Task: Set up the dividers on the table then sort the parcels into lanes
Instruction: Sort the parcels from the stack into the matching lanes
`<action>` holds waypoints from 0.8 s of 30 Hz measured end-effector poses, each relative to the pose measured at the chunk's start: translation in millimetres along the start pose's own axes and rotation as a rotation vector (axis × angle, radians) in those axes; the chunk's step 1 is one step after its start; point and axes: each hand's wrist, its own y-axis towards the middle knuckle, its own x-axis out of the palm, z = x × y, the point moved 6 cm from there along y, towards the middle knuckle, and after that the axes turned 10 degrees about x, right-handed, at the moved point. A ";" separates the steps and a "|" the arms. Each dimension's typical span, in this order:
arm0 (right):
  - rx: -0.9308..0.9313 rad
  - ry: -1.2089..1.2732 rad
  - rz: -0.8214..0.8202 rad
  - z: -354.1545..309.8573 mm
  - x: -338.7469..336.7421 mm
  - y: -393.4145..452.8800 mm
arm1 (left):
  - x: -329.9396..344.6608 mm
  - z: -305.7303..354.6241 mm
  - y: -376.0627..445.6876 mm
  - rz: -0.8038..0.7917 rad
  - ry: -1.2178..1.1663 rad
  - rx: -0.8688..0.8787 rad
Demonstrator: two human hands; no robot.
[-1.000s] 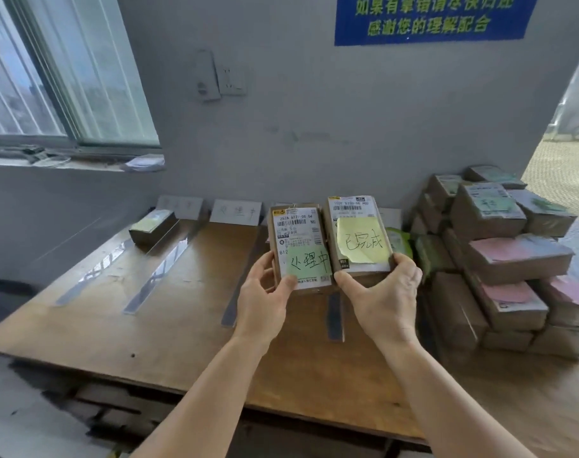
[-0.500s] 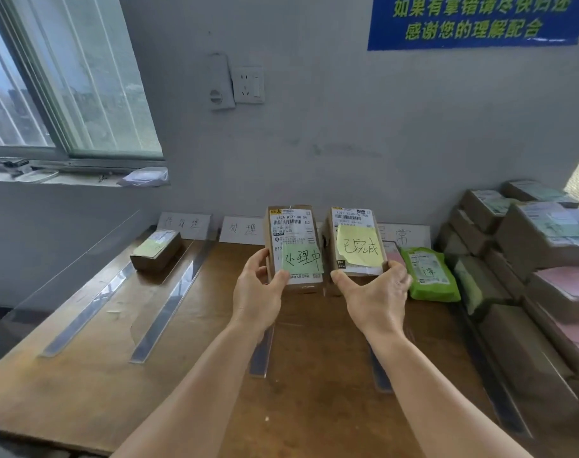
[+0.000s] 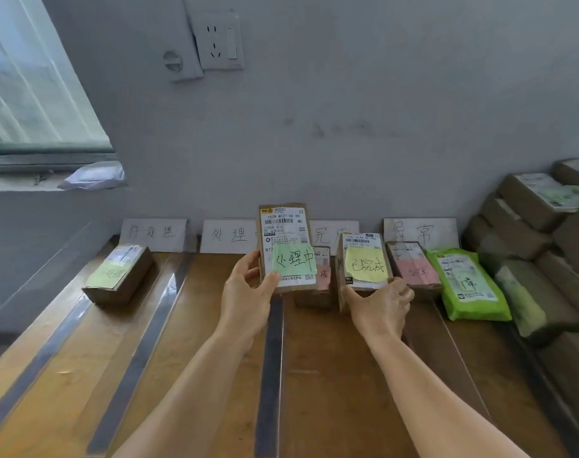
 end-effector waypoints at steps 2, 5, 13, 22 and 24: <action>0.027 -0.030 0.005 1.3 9.0 9.9 | -0.4 -9.0 10.0 0.003 -0.009 -0.016; 0.052 -0.057 0.006 2.4 19.3 18.5 | -1.9 -19.8 20.8 -0.001 -0.018 -0.035; 0.080 -0.103 -0.001 3.2 43.9 37.3 | -2.9 -35.3 37.4 -0.031 -0.017 -0.061; -0.031 -0.141 0.020 -16.4 43.2 36.5 | -21.8 -44.0 42.0 0.026 -0.125 -0.133; -0.189 -0.056 0.000 -41.8 40.8 14.7 | -31.8 -46.5 43.5 0.035 -0.162 -0.143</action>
